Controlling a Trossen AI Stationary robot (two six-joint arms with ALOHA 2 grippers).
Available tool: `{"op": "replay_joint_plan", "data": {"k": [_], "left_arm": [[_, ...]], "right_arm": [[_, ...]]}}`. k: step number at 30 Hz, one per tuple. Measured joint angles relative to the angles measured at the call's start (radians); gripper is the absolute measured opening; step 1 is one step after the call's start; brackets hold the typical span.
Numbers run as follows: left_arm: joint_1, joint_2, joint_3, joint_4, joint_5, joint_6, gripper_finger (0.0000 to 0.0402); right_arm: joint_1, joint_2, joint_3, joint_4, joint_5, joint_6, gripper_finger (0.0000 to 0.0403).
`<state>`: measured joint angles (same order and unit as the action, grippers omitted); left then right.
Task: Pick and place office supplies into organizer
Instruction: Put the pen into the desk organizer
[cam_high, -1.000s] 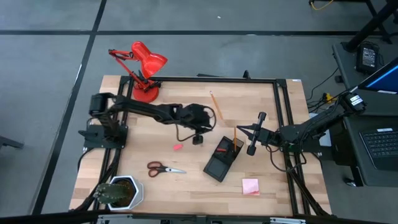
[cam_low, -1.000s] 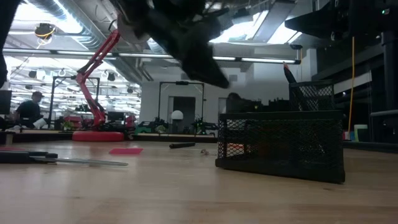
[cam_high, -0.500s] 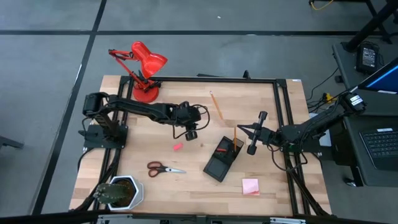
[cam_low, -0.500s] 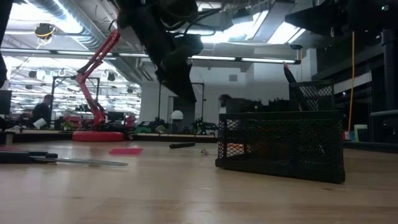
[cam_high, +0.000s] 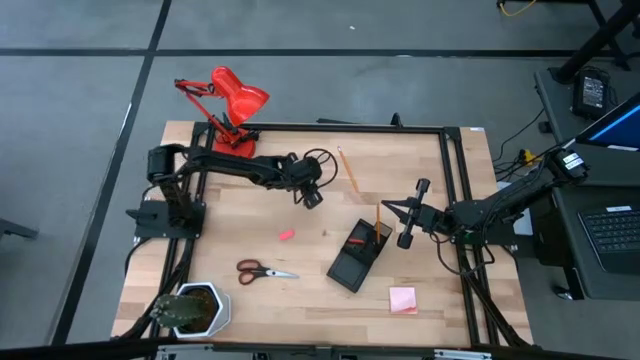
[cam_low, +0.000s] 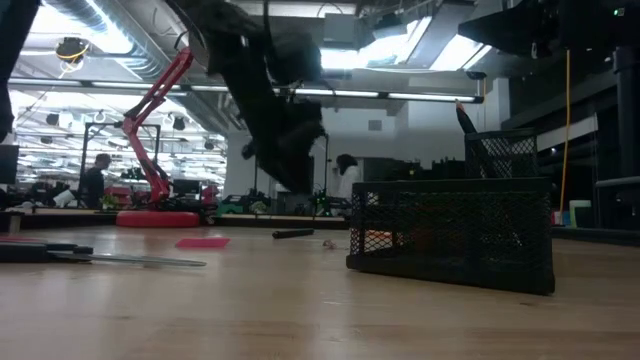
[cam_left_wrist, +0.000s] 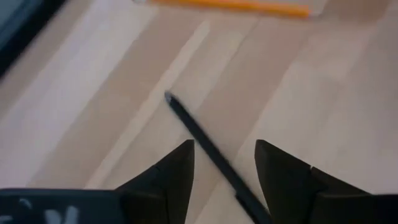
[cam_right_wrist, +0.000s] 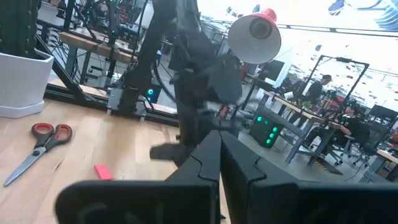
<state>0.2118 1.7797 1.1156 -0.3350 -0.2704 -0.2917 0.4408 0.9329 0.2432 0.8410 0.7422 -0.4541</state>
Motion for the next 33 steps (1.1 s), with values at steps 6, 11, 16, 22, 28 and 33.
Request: {"op": "replay_joint_plan", "data": {"k": [6,11,16,22,28,33], "left_arm": [[0.037,0.1,0.0,0.037,0.003,-0.036,0.0168],[0.057,0.153,0.003,0.04,0.005,-0.056,0.0169],[0.063,0.168,0.006,0.031,0.065,-0.066,0.0169],[0.058,0.165,0.007,-0.011,0.072,-0.066,0.0158],[0.053,0.165,0.007,-0.043,0.098,-0.028,0.0112],[0.043,0.162,0.005,-0.046,0.104,0.009,0.007]], "right_arm": [[0.0,0.0,0.0,0.0,0.0,-0.023,0.0012],[0.0,0.0,0.0,0.0,0.0,-0.026,0.0012],[0.0,0.0,0.0,-0.008,0.0,-0.026,0.0012],[0.0,0.0,0.0,-0.009,0.0,-0.027,0.0012],[0.0,0.0,0.0,-0.01,0.0,-0.027,0.0012],[0.0,0.0,0.0,-0.014,0.0,-0.026,0.0012]]}}
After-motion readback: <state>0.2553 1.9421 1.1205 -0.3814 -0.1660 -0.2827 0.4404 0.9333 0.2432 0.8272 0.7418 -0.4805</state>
